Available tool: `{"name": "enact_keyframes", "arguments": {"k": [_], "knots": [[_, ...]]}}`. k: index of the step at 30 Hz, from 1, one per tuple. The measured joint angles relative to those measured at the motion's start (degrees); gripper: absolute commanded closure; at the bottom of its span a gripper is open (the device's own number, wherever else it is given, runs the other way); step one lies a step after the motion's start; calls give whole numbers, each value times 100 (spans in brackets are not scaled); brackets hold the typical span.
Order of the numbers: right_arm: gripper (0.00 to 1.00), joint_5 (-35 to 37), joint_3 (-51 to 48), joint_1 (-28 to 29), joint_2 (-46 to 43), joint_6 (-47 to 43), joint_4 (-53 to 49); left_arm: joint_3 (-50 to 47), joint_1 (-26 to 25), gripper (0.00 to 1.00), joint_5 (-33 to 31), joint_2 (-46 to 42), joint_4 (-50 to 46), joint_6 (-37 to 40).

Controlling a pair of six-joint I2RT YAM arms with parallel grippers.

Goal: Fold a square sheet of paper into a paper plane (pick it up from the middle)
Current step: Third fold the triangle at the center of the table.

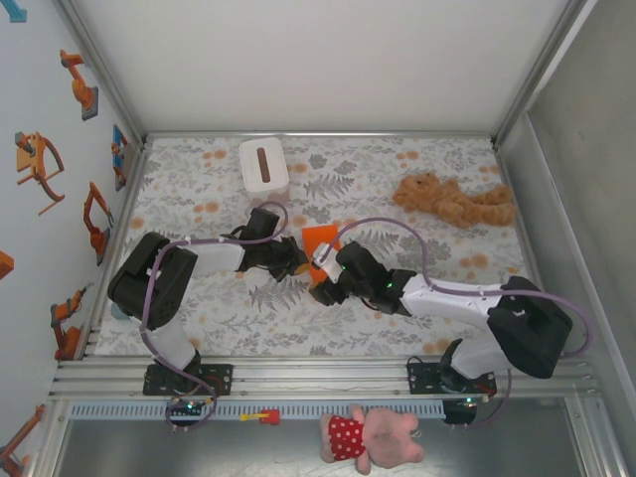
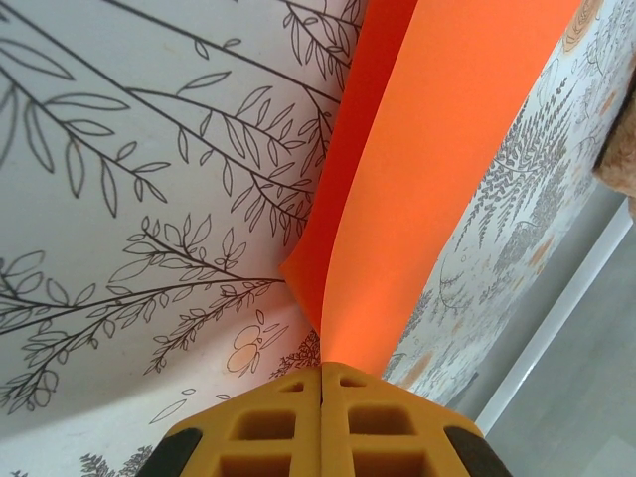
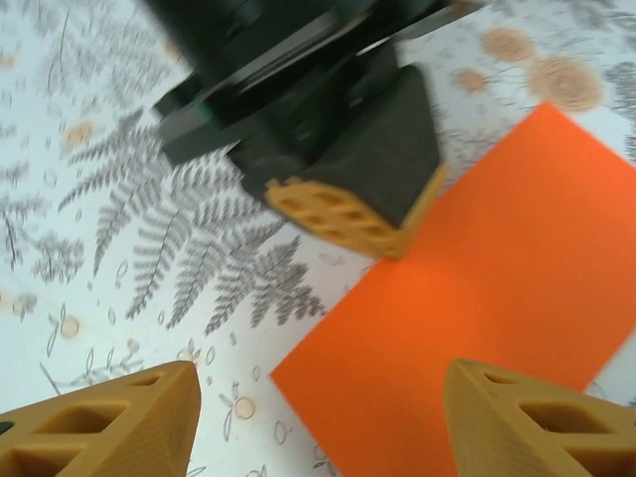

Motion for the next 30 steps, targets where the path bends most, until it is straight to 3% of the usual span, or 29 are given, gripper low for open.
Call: {"name": "enact_keyframes", "arguments": {"k": [5, 12, 16, 24, 27, 30], "knots": [[36, 393, 0, 332, 428, -450, 2, 11, 0, 96, 20, 0, -11, -20], [49, 946, -2, 348, 706, -761, 142, 66, 0, 96, 20, 0, -92, -20], [67, 1104, -7, 348, 710, -896, 179, 70, 0, 96, 20, 0, -120, -20], [88, 1174, -63, 348, 710, -946, 238, 72, 0, 96, 20, -2, -153, -20], [95, 1169, -63, 348, 710, -944, 238, 72, 0, 92, 17, -7, -162, -20], [100, 1132, -63, 345, 710, -876, 240, 72, 2, 80, 13, -50, -214, -11]]}}
